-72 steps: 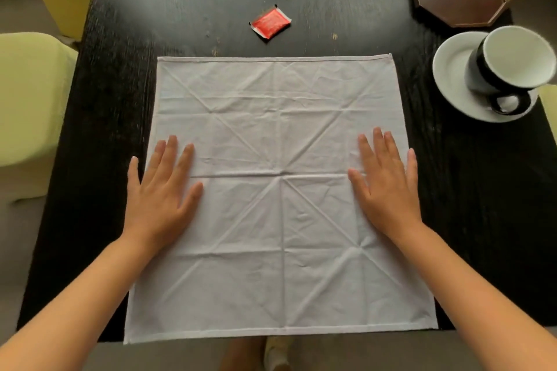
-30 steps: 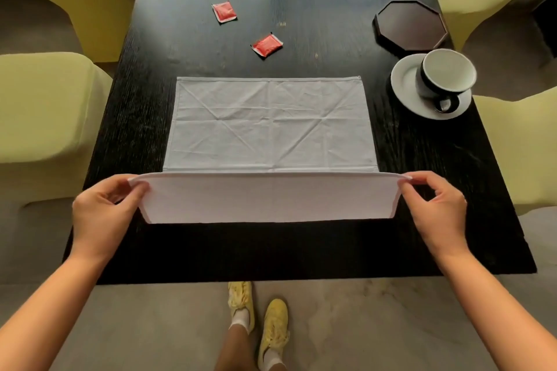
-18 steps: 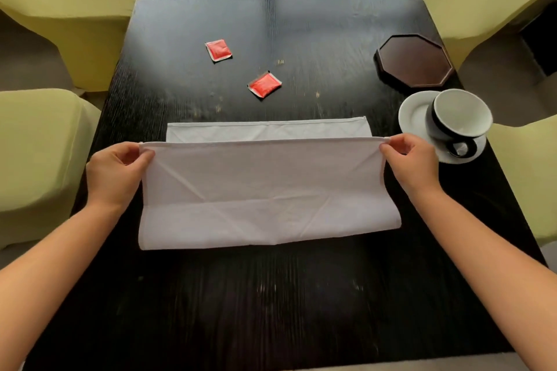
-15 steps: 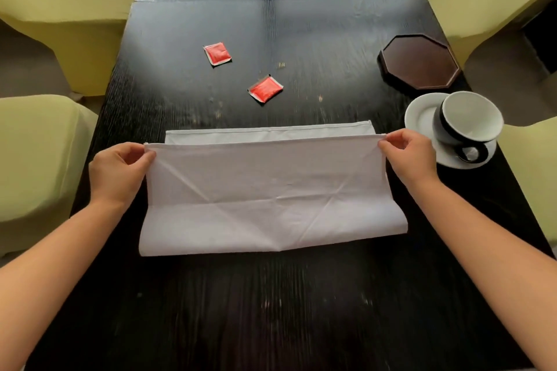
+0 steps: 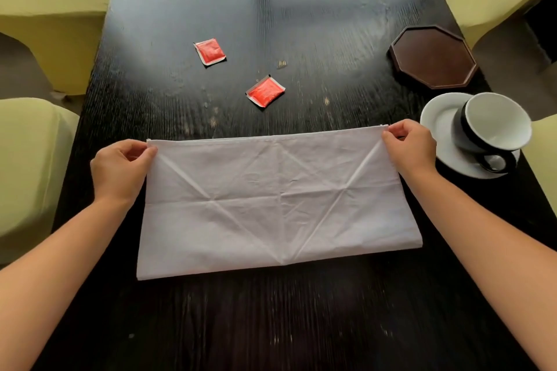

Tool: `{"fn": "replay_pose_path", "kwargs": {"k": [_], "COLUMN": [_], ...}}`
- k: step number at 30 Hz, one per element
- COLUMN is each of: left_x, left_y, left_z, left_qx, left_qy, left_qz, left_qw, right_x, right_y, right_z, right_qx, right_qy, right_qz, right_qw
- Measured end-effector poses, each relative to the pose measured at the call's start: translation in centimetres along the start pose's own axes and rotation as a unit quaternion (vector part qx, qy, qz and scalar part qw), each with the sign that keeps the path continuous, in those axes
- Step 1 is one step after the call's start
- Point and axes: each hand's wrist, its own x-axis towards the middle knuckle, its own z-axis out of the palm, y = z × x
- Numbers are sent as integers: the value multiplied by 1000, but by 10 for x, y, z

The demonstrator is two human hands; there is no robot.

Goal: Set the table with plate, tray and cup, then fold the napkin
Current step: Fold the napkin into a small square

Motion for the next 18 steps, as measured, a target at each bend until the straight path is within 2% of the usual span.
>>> {"fn": "replay_pose_path", "kwargs": {"k": [14, 16, 18], "left_x": [2, -2, -14], "left_y": [10, 17, 36], "left_z": [12, 15, 25], "left_qx": [89, 106, 101], "left_qy": [35, 76, 80], "left_qz": [-8, 37, 116], "left_qw": [995, 991, 985], "right_x": [3, -7, -26], "right_y": [-18, -25, -38], "right_z": [4, 6, 16], "right_qx": [-92, -102, -120], "right_qy": [-2, 48, 91], "right_qz": [41, -9, -138], "right_qw": [995, 994, 979]}}
